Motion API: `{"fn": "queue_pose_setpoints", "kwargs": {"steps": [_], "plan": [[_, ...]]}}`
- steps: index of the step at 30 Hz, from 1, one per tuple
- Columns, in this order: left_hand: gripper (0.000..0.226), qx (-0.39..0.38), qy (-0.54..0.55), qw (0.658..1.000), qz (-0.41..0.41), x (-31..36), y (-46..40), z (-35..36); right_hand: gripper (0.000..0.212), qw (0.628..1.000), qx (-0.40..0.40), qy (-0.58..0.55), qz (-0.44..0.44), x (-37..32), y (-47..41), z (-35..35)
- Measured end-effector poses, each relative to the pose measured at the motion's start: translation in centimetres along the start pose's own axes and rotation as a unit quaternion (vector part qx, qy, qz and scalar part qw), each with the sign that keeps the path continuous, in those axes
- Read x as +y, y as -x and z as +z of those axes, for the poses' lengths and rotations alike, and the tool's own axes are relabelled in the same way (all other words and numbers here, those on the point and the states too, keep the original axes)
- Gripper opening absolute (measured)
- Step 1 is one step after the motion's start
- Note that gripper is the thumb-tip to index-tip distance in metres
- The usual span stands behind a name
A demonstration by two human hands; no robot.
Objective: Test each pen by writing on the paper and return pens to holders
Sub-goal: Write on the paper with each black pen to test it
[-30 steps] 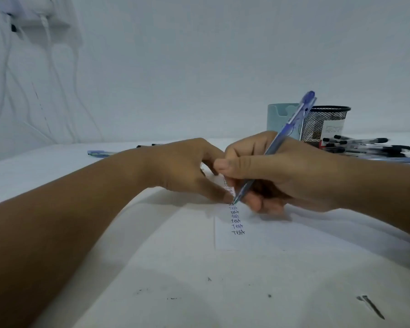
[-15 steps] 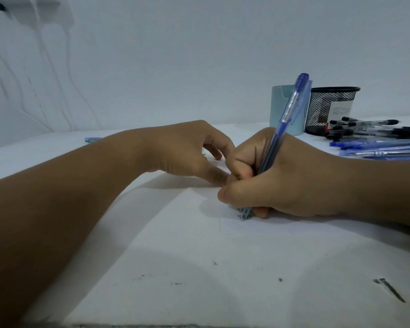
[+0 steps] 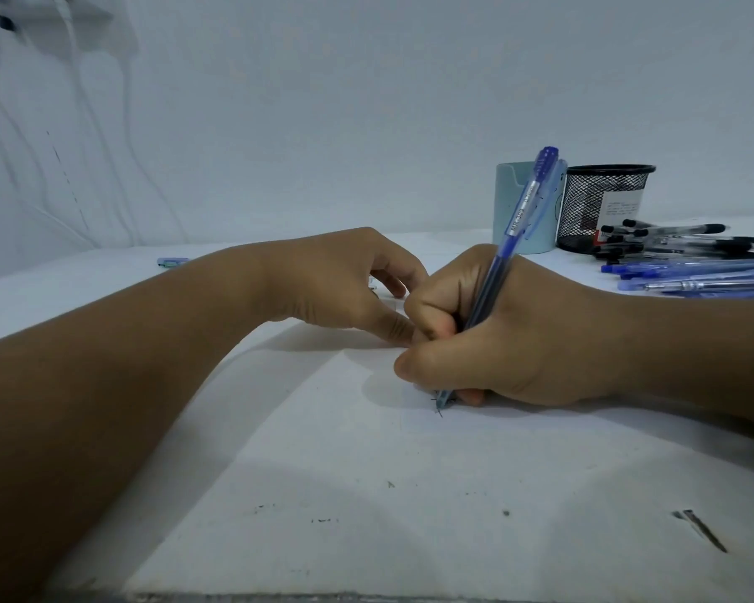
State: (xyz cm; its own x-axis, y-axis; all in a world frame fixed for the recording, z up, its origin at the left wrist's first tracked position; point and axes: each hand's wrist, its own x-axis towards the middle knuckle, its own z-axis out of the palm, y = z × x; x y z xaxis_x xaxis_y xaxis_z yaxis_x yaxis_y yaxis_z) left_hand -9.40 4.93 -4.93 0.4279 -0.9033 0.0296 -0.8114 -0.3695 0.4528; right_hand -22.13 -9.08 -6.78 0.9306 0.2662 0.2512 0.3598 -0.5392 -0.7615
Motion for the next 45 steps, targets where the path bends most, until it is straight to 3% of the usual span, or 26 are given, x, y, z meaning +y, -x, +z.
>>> {"fn": "queue_pose_setpoints", "kwargs": {"steps": [32, 43, 45], "plan": [[0.044, -0.006, 0.002, 1.000, 0.006, -0.29, -0.12, -0.02, 0.045, 0.999, -0.019, 0.032, -0.017, 0.48, 0.04, -0.64], [0.034, -0.001, 0.003, 1.000, -0.001, -0.39, -0.17, -0.03, 0.044, 0.999, -0.003, 0.037, -0.009, 0.31, 0.12, -0.67], [0.027, -0.002, 0.010, 1.000, 0.010, -0.42, -0.14, 0.01, 0.048, 1.000, 0.002, -0.024, -0.006, 0.59, 0.10, -0.33]]}}
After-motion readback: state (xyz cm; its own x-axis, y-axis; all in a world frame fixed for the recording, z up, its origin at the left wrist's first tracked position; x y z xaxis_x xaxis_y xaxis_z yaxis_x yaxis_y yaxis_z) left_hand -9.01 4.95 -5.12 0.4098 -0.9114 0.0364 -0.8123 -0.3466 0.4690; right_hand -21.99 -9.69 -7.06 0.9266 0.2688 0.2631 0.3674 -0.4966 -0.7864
